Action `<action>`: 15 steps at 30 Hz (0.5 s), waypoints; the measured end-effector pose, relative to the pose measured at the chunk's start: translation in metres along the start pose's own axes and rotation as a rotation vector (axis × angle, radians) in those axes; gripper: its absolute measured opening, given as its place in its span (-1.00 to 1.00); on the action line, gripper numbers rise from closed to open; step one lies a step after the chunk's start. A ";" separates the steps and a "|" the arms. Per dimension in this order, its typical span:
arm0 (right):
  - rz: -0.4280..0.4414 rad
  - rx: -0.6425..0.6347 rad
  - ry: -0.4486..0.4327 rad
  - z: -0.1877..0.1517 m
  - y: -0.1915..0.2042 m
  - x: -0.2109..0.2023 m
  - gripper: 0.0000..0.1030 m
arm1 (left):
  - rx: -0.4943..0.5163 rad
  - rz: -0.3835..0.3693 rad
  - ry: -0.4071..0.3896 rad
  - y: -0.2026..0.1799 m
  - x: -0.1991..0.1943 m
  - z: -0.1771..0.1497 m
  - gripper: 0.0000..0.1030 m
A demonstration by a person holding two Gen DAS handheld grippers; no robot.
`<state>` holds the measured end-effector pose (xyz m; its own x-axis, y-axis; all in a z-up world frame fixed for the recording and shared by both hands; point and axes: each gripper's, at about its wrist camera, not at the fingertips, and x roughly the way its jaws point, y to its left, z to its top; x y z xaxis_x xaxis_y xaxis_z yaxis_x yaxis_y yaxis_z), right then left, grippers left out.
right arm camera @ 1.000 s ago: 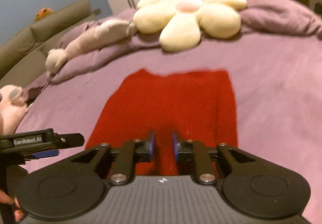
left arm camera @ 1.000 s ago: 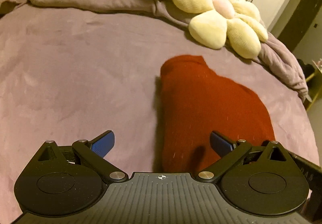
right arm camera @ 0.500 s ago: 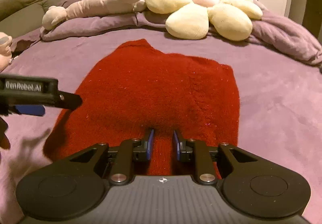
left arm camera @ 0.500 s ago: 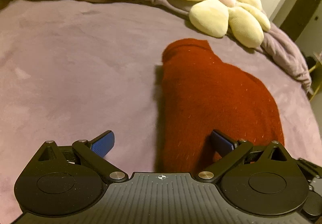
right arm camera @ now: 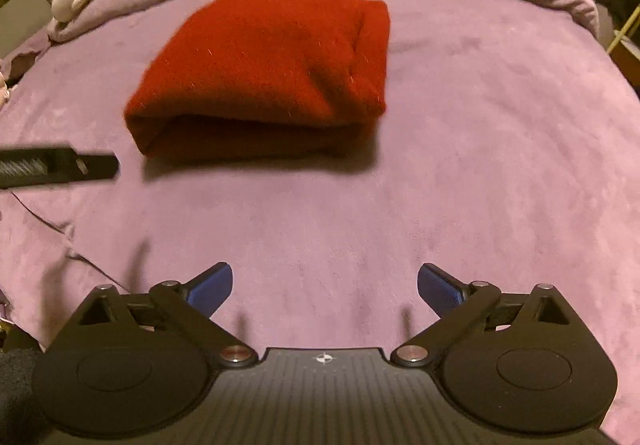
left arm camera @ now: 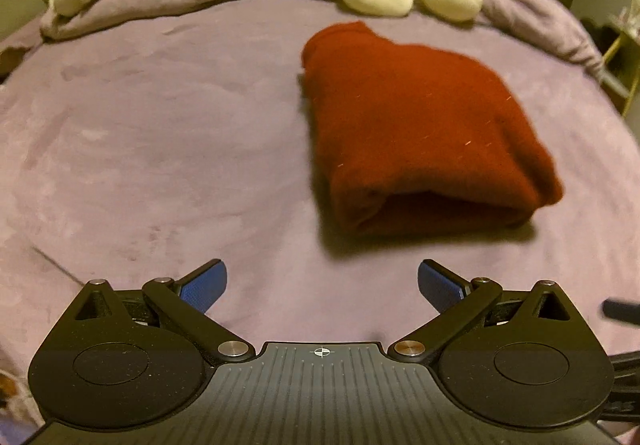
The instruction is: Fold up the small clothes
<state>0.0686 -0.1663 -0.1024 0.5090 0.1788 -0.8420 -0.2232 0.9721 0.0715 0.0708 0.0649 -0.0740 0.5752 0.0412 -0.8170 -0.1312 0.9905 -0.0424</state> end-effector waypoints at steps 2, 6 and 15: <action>0.015 0.010 -0.013 0.006 0.004 -0.008 0.92 | 0.009 0.001 0.018 0.000 0.000 0.004 1.00; 0.019 0.023 -0.023 0.023 0.013 -0.020 0.92 | 0.019 0.033 0.008 -0.001 -0.007 0.009 1.00; -0.054 0.013 -0.036 0.044 0.026 -0.022 0.92 | -0.010 -0.053 0.001 0.001 -0.016 0.017 1.00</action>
<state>0.0880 -0.1379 -0.0586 0.5497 0.1312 -0.8250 -0.1839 0.9824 0.0337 0.0748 0.0674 -0.0514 0.5806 -0.0115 -0.8141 -0.1086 0.9899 -0.0914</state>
